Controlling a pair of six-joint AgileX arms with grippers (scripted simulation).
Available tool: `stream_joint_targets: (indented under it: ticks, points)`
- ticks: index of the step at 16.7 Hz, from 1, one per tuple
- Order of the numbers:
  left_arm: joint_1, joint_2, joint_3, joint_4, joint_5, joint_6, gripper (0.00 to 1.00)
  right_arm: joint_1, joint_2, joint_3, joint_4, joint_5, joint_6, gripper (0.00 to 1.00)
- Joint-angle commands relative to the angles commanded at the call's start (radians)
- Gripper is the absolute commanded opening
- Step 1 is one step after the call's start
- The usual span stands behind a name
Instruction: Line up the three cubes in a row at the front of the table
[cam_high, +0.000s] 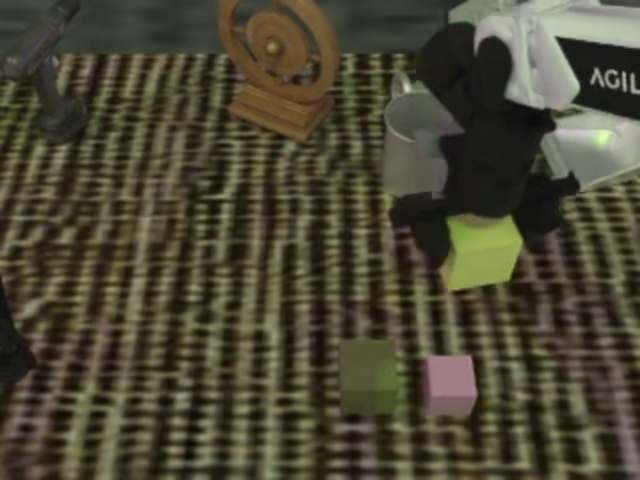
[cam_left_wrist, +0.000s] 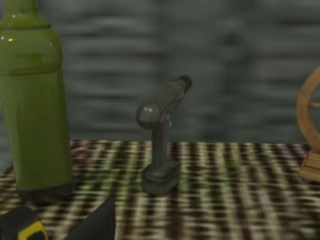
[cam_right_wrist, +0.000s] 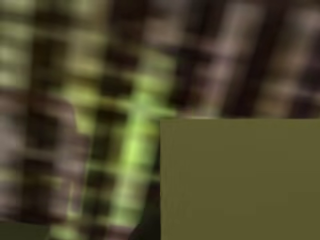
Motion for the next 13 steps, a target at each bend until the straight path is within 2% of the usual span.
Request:
stream_joint_targets:
  ticks: [3, 10, 13]
  points:
    - [0.000, 0.000, 0.000, 0.000, 0.000, 0.000, 1.00, 0.099, 0.061, 0.110, -0.056, 0.002, 0.130, 0.00]
    - [0.000, 0.000, 0.000, 0.000, 0.000, 0.000, 1.00, 0.414, 0.224, 0.432, -0.222, 0.006, 0.599, 0.00]
    - [0.000, 0.000, 0.000, 0.000, 0.000, 0.000, 1.00, 0.502, 0.257, 0.517, -0.261, 0.008, 0.707, 0.00]
